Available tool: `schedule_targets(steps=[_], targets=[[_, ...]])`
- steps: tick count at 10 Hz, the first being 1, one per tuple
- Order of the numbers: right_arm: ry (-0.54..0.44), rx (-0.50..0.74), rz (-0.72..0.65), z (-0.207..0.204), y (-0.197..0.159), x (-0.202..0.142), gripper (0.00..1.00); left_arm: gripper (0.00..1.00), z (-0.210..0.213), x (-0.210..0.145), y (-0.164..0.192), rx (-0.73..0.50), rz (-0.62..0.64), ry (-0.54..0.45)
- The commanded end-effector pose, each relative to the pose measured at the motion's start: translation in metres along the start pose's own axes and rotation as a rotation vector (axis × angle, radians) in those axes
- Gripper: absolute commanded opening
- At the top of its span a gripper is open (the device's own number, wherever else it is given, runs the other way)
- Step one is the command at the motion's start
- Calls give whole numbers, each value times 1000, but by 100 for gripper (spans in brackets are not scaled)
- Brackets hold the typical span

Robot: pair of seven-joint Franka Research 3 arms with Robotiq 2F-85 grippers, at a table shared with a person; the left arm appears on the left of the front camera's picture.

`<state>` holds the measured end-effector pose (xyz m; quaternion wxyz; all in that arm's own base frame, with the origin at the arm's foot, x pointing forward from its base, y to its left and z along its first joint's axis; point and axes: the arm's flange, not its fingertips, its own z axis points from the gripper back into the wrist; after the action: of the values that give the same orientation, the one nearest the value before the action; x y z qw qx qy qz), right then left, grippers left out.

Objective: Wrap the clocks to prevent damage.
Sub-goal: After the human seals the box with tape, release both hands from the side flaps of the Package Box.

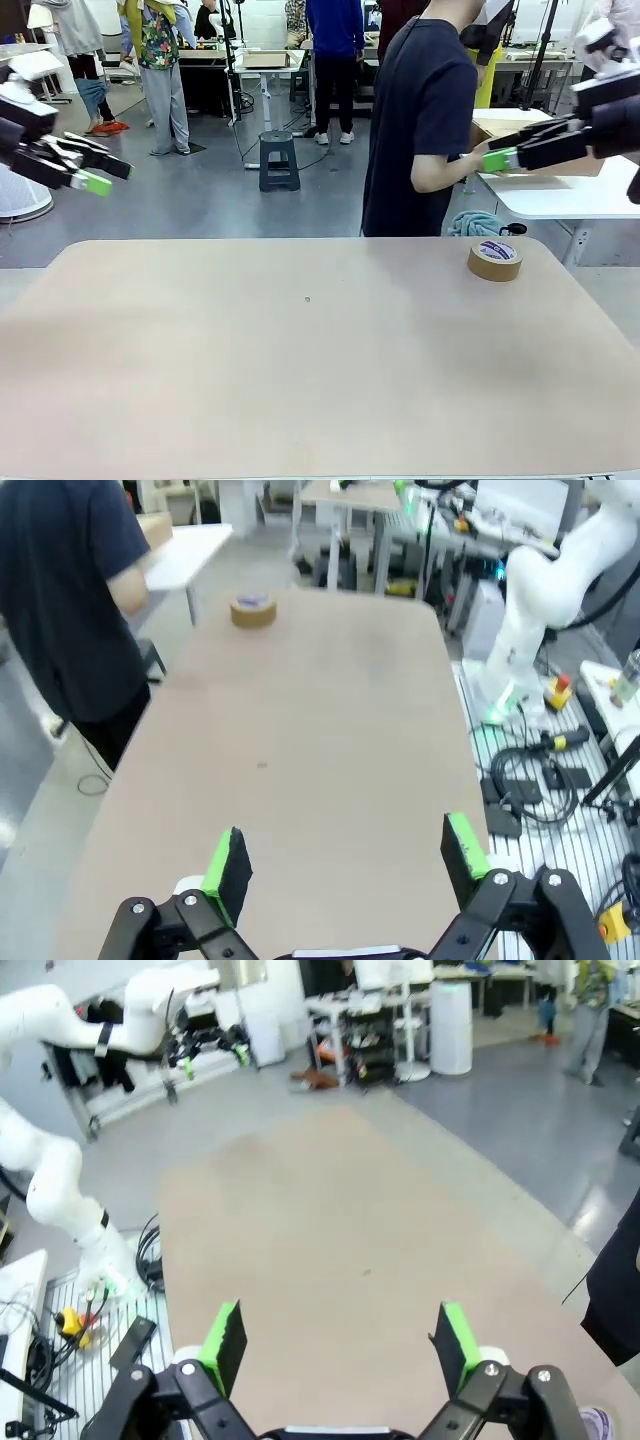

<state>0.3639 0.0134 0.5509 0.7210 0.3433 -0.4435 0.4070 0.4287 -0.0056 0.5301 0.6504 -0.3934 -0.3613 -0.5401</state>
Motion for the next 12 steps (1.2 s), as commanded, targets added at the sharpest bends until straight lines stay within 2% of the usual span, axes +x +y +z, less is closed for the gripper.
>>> schedule_targets(steps=[1, 3, 5, 6, 7, 12], targets=[[-61, -32, -33, 8, 6, -30, 100, 100, 14, -13, -14, -21, -19, -130], [-94, -22, -79, 17, -5, -48, 100, 100, 31, -30, -18, -10, -10, -192], [-104, -9, -79, 14, -10, -49, 100, 100, 36, -42, -16, 31, 19, -215], [-98, -2, -76, 13, -10, -46, 100, 100, 37, -46, -11, 54, 30, -207], [-70, -27, -101, 21, -8, -49, 100, 100, 38, -39, -17, 3, 24, -186], [-70, -27, -101, 21, -8, -49, 100, 100, 38, -39, -17, 3, 24, -186]])
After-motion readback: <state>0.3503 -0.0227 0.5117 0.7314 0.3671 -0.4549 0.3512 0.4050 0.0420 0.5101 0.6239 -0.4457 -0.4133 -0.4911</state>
